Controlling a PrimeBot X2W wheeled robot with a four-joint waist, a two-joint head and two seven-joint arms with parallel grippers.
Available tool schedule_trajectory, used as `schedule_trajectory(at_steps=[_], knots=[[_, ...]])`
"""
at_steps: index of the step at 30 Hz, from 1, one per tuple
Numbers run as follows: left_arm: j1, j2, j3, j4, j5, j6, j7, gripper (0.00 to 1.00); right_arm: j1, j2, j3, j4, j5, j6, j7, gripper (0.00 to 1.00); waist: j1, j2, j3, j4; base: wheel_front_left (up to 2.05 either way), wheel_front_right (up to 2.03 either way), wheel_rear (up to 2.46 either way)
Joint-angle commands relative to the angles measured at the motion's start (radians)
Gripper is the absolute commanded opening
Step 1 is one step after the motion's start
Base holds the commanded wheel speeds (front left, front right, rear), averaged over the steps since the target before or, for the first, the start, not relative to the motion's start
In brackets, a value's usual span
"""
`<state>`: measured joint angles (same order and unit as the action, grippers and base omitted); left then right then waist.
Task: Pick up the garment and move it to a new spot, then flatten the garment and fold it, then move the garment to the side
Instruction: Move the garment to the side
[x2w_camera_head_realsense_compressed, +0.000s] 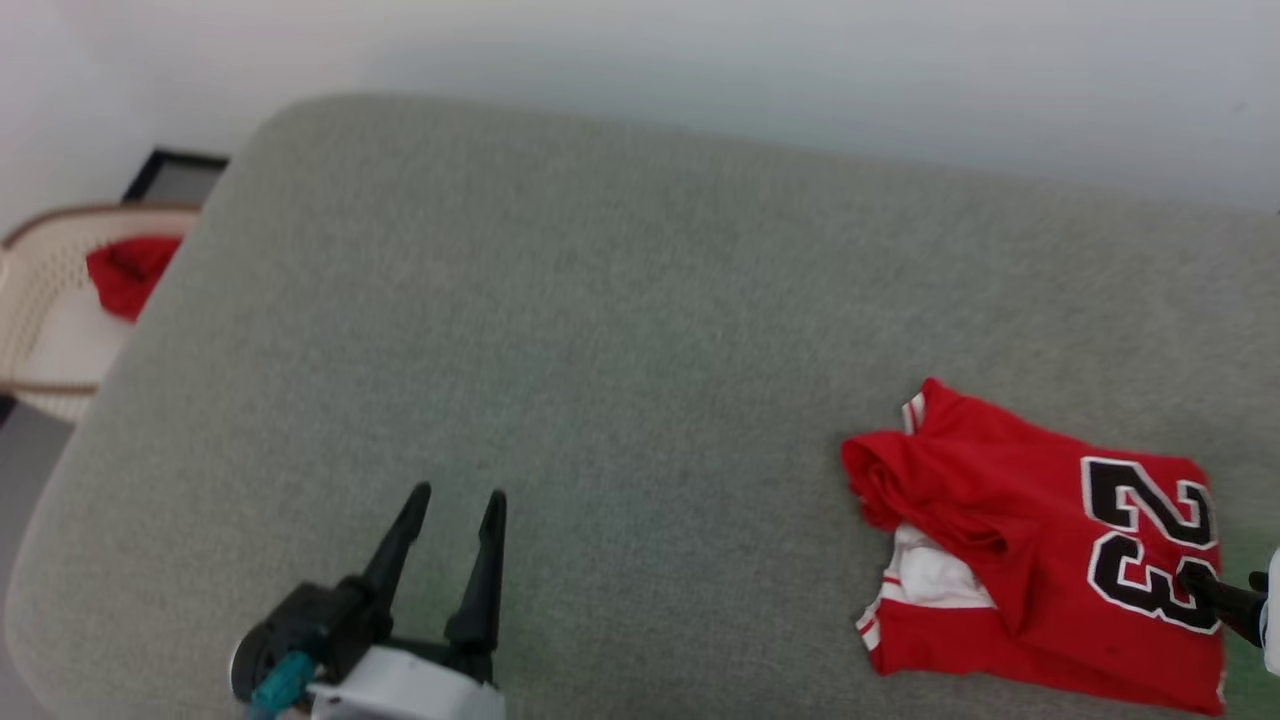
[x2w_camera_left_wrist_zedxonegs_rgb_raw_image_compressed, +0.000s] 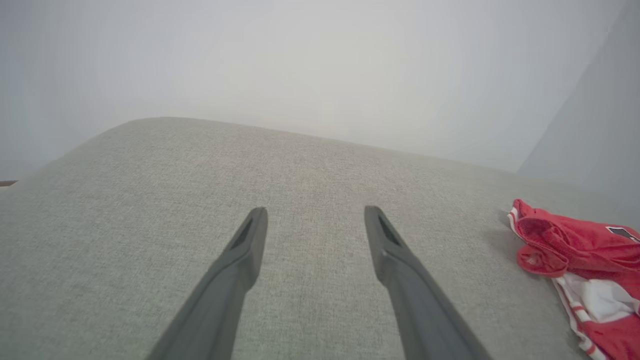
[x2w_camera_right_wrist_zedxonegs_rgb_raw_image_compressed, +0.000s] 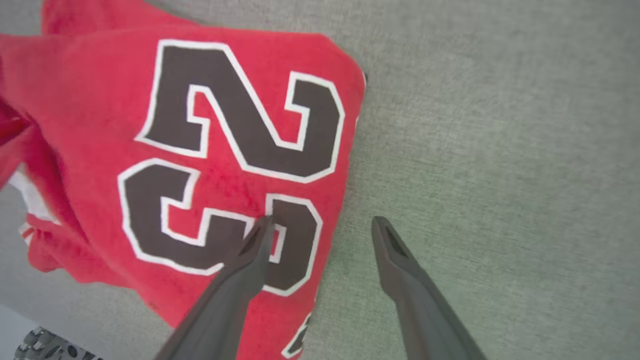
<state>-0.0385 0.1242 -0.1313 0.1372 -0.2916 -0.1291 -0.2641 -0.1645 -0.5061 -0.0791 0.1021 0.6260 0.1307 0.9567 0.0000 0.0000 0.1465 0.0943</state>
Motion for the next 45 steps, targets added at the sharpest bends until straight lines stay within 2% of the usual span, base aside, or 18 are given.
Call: schedule_trajectory(at_steps=[1, 5, 9, 11, 18, 22, 24, 28, 34, 40, 45], knots=[[-0.040, -0.003, -0.010, 0.003, -0.006, -0.002, 0.001, 1.00, -0.023, 0.015, -0.012, 0.006, -0.014, 0.000, 0.034, 1.00, 0.0000, 0.0000, 0.105, 0.044, 0.00, 0.00, 0.00], [-0.090, 0.002, -0.034, 0.014, -0.010, -0.002, 0.001, 1.00, -0.026, 0.054, 0.006, 0.019, -0.042, 0.000, 0.080, 1.00, 0.0000, 0.0000, 0.154, 0.048, 0.00, 0.00, 0.00], [-0.116, 0.001, -0.049, 0.029, -0.022, -0.002, 0.001, 1.00, -0.015, 0.089, 0.022, 0.035, -0.050, 0.000, 0.078, 1.00, 0.0000, 0.0000, 0.167, 0.046, 0.00, 0.00, 0.00], [-0.134, 0.009, -0.054, 0.037, -0.028, -0.002, 0.001, 1.00, -0.020, 0.109, 0.023, 0.037, -0.044, 0.000, 0.050, 0.00, 0.0000, 0.0000, 0.171, 0.038, 0.00, 0.00, 0.00], [-0.167, 0.023, -0.015, 0.049, -0.011, -0.002, 0.000, 1.00, -0.040, 0.124, -0.019, 0.020, -0.026, -0.001, -0.127, 0.00, 0.0000, 0.0000, 0.155, -0.037, 0.00, 0.00, 0.00], [-0.185, 0.049, -0.001, -0.002, 0.060, -0.002, 0.001, 1.00, -0.034, 0.093, -0.070, 0.001, -0.014, -0.001, -0.242, 0.00, 0.0000, 0.0000, 0.163, -0.109, 0.00, 0.00, 0.00], [-0.210, 0.062, -0.023, -0.049, 0.090, -0.002, 0.000, 1.00, -0.033, 0.087, -0.098, 0.002, -0.006, -0.001, -0.290, 0.00, 0.0000, 0.0000, 0.178, -0.147, 0.00, 0.00, 0.00], [-0.251, 0.110, -0.068, -0.074, 0.077, -0.001, 0.001, 1.00, -0.050, 0.056, -0.169, 0.037, 0.002, -0.001, -0.375, 0.00, 0.0000, 0.0000, 0.206, -0.221, 0.00, 0.00, 0.00], [-0.373, 0.173, -0.162, -0.109, 0.023, -0.001, 0.001, 1.00, -0.129, 0.011, -0.253, 0.163, -0.005, -0.001, -0.488, 0.00, 0.0000, 0.0000, 0.263, -0.304, 0.00, 0.00, 0.00], [-0.519, 0.247, -0.253, -0.137, -0.016, -0.001, 0.001, 1.00, -0.264, -0.047, -0.271, 0.316, -0.028, -0.001, -0.590, 0.00, 0.0000, 0.0000, 0.327, -0.346, 0.00, 0.00, 0.00], [-0.627, 0.292, -0.283, -0.144, -0.027, -0.001, 0.001, 1.00, -0.418, -0.101, -0.226, 0.472, -0.139, -0.001, -0.675, 0.00, 0.0000, 0.0000, 0.366, -0.364, 0.00, 0.00, 0.00]])
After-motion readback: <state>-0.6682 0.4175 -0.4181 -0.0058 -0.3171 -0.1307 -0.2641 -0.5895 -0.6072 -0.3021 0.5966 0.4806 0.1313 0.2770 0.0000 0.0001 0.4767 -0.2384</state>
